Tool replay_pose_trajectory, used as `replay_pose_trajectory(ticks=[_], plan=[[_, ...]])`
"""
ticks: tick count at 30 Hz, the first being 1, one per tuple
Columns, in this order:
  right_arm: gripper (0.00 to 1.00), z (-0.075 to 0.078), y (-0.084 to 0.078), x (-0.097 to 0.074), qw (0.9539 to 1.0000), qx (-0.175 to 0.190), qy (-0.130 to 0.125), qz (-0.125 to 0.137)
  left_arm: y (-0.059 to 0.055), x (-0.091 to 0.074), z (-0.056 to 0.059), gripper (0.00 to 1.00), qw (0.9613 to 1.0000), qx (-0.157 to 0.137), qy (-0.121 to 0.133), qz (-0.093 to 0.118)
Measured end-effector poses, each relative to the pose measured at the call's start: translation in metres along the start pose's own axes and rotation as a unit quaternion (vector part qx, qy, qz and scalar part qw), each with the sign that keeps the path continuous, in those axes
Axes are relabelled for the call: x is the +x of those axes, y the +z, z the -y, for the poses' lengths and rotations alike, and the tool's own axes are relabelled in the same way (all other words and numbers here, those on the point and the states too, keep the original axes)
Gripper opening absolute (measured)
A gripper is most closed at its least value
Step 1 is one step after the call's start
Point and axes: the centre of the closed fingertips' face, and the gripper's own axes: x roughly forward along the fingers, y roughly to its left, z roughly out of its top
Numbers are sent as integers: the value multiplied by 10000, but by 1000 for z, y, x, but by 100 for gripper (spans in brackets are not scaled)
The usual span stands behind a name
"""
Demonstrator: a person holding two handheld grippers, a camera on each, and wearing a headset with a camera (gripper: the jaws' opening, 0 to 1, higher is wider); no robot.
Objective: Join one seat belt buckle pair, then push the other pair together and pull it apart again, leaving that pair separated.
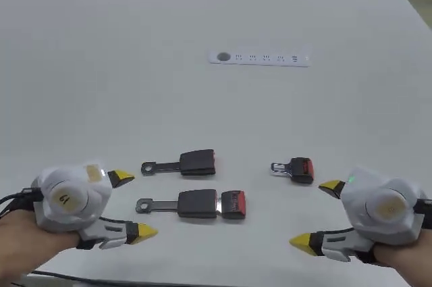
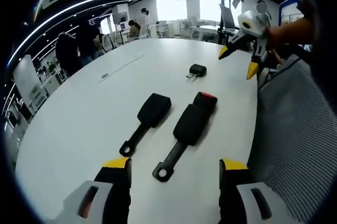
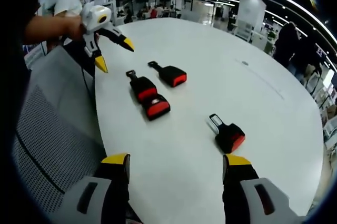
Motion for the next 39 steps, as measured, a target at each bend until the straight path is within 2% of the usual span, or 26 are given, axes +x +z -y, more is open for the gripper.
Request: replay_pose_trajectory(ticks=[3, 5, 8, 10, 13, 15, 19, 25, 28, 31, 39], plan=[[74, 1, -3, -2, 9999, 94, -47, 48, 0, -6, 3, 72, 10000, -50, 42, 8], [75, -5, -1, -8, 9999, 101, -26, 84, 1, -9, 4, 74, 9999, -109, 88, 21], [78, -8, -3, -10, 9999, 55, -62, 102, -3, -16, 1, 77, 9994, -279, 173, 117], [82, -10, -1, -14, 9997, 161, -88, 143, -5, -19, -4, 79, 9989, -369, 220, 178], [85, -5, -5, -15, 9993, 276, -117, 210, -6, -20, -5, 81, 9983, -456, 267, 228], [87, -9, -1, -20, 9993, 267, -128, 228, -9, -21, -5, 82, 9982, -480, 284, 201], [94, -4, -1, -21, 9985, 371, -155, 370, -13, -25, -5, 84, 9975, -598, 311, 223], [99, -1, 4, -27, 9971, 500, -280, 503, -18, -29, -5, 87, 9964, -732, 344, 238], [99, 3, 6, -28, 9965, 521, -310, 574, -20, -34, -10, 90, 9953, -833, 384, 307], [99, 3, 8, -31, 9962, 536, -328, 602, -16, -38, -10, 92, 9944, -891, 432, 372], [99, 1, 10, -31, 9958, 552, -343, 645, -15, -39, -10, 97, 9936, -955, 441, 414]])
